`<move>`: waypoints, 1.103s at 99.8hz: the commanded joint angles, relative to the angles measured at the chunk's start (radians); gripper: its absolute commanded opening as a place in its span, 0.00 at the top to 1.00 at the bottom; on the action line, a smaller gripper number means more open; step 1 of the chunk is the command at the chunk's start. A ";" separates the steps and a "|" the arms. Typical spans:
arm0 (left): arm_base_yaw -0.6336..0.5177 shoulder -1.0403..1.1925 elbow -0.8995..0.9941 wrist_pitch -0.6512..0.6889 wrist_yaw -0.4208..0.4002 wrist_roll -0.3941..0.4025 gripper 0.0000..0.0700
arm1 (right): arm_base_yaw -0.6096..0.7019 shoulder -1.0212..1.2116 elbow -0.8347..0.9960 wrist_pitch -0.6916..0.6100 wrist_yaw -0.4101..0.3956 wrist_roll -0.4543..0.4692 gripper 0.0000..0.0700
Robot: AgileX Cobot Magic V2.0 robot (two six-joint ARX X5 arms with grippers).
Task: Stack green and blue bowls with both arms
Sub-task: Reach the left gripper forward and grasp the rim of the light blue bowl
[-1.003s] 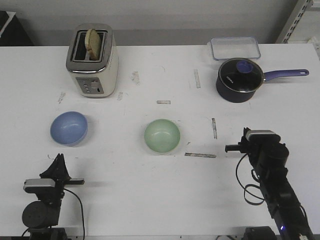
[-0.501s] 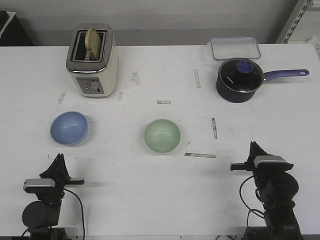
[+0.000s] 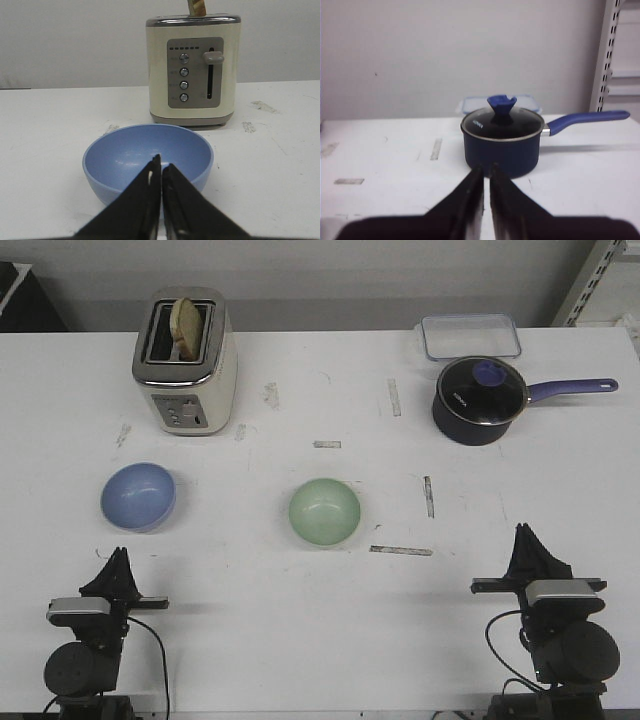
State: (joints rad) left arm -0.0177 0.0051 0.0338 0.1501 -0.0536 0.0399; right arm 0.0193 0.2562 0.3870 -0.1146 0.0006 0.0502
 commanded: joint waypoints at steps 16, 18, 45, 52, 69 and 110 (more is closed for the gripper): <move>0.001 -0.002 -0.021 0.018 -0.002 0.013 1.00 | 0.001 -0.013 0.004 0.010 0.000 -0.002 0.98; 0.001 -0.002 -0.021 0.021 -0.002 0.013 1.00 | 0.001 -0.013 0.004 0.010 0.000 -0.002 0.98; 0.000 -0.002 -0.019 0.050 -0.028 -0.031 1.00 | 0.001 -0.013 0.004 0.010 0.000 -0.002 0.98; 0.000 -0.002 -0.014 0.076 -0.028 -0.032 1.00 | 0.001 -0.013 0.004 0.010 0.000 -0.002 0.98; 0.000 0.008 0.039 0.057 -0.029 -0.030 1.00 | 0.001 -0.013 0.004 0.010 0.000 -0.002 0.98; 0.000 0.251 0.319 -0.085 -0.029 -0.021 1.00 | 0.001 -0.013 0.004 0.010 0.000 -0.002 0.98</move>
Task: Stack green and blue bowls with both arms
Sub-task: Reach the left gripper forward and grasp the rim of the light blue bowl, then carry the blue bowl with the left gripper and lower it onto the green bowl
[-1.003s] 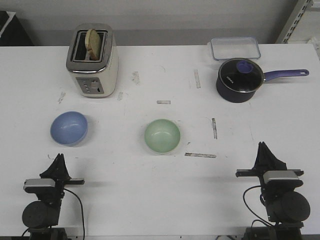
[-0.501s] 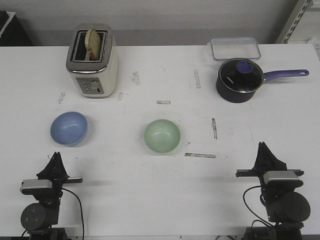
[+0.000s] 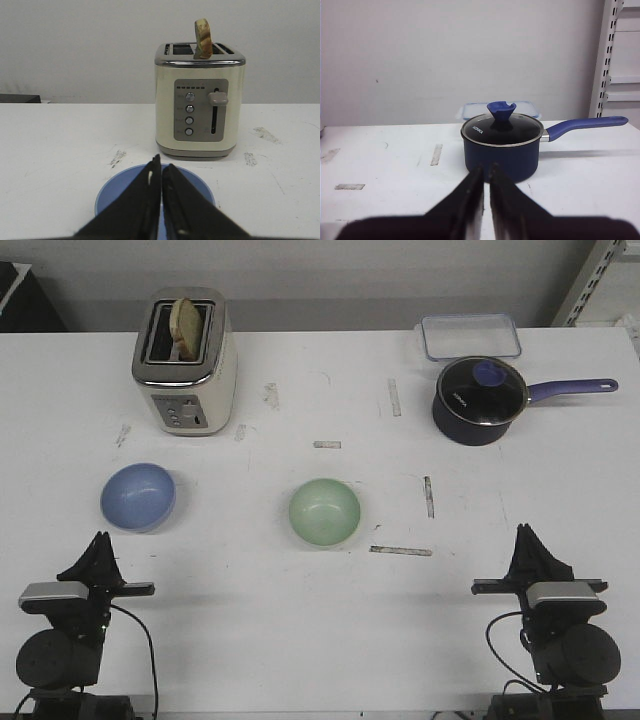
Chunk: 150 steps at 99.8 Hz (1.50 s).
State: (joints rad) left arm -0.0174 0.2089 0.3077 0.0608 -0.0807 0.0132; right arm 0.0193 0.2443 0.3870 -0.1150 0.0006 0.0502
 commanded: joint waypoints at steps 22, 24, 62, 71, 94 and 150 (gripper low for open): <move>0.000 0.267 0.204 -0.039 -0.002 -0.001 1.00 | 0.001 -0.002 0.004 0.010 0.000 -0.002 0.98; -0.001 0.286 0.218 -0.039 -0.001 -0.004 1.00 | 0.001 -0.002 0.004 0.010 0.000 -0.002 0.98; -0.001 0.654 0.461 -0.119 -0.001 -0.007 1.00 | 0.001 -0.002 0.004 0.010 0.000 -0.002 0.98; -0.002 0.728 0.523 -0.149 -0.001 -0.062 1.00 | 0.001 -0.002 0.004 0.010 0.000 -0.002 0.98; 0.010 0.882 0.738 -0.421 -0.001 -0.266 1.00 | 0.001 -0.002 0.004 0.010 0.000 -0.002 0.98; 0.269 1.186 1.010 -0.805 0.354 -0.223 0.97 | 0.001 -0.002 0.004 0.010 0.000 -0.002 0.98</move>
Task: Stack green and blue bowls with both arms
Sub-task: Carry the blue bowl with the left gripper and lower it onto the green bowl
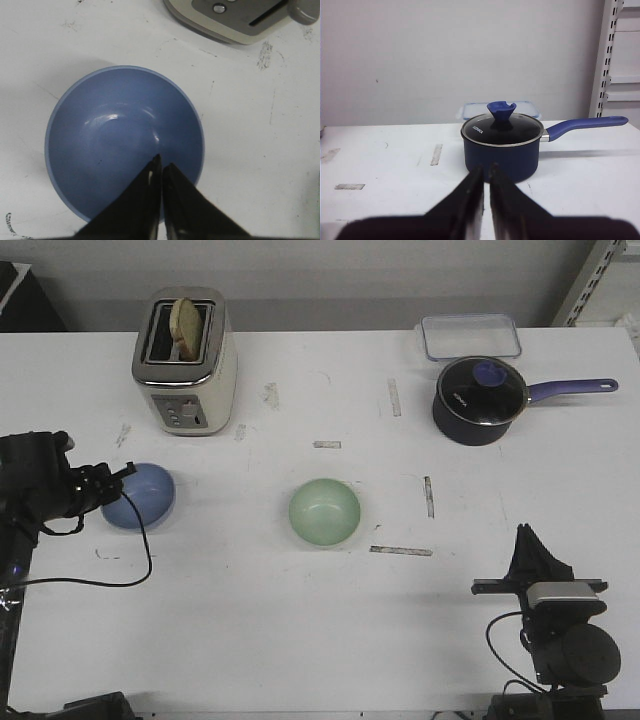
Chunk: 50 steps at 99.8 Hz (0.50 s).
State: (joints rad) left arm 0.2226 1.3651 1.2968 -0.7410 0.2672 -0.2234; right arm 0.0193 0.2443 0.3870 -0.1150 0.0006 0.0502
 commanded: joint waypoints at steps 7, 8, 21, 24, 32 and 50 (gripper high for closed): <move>0.060 0.053 0.021 -0.008 0.006 0.025 0.80 | 0.001 -0.002 0.004 0.010 0.000 -0.002 0.98; 0.064 0.056 0.021 -0.009 0.006 0.028 0.77 | 0.001 -0.002 0.004 0.010 0.000 -0.002 0.98; 0.095 0.093 0.021 -0.010 0.006 0.065 0.46 | 0.001 -0.002 0.004 0.010 0.000 -0.002 0.98; 0.100 0.101 0.021 -0.012 0.006 0.074 0.45 | 0.001 -0.002 0.004 0.010 0.000 -0.002 0.98; 0.110 0.127 0.021 -0.018 0.003 0.089 0.41 | 0.001 -0.001 0.004 0.010 0.000 -0.002 0.98; 0.111 0.203 0.021 -0.019 0.002 0.107 0.42 | 0.001 -0.002 0.004 0.010 0.000 -0.002 0.98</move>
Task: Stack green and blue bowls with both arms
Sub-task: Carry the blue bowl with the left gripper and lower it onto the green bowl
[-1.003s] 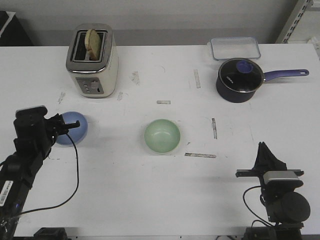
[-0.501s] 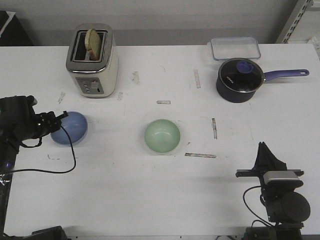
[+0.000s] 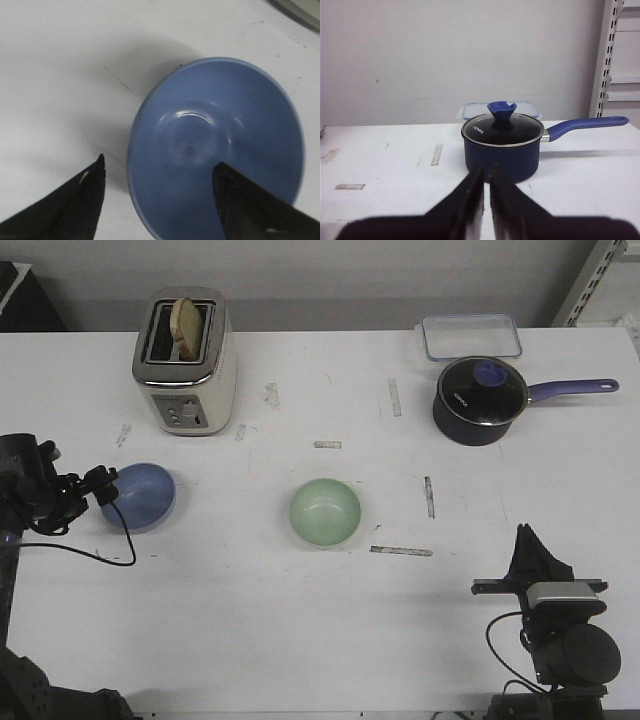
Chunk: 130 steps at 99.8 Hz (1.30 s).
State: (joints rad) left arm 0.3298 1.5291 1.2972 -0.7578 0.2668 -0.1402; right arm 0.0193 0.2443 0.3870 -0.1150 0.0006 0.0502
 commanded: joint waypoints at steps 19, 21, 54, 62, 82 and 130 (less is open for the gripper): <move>0.003 0.123 0.021 0.000 0.003 0.023 0.42 | 0.001 -0.002 0.004 0.010 0.000 -0.002 0.98; 0.003 0.130 0.021 0.000 0.003 0.023 0.43 | 0.001 -0.002 0.004 0.010 0.000 -0.002 0.98; 0.002 0.204 0.021 0.036 0.003 0.021 0.96 | 0.001 -0.001 0.004 0.010 0.000 -0.002 0.98; 0.002 0.200 0.021 0.043 0.004 0.019 1.00 | 0.001 -0.002 0.004 0.010 0.000 -0.002 0.98; -0.011 0.180 0.021 0.019 0.069 0.011 1.00 | 0.001 -0.001 0.004 0.010 0.000 -0.002 0.98; -0.282 0.143 0.141 -0.008 0.240 -0.126 1.00 | 0.001 -0.002 0.004 0.010 0.000 -0.002 0.98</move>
State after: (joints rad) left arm 0.1036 1.6653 1.3857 -0.7692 0.4938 -0.2317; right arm 0.0193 0.2443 0.3870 -0.1150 0.0002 0.0502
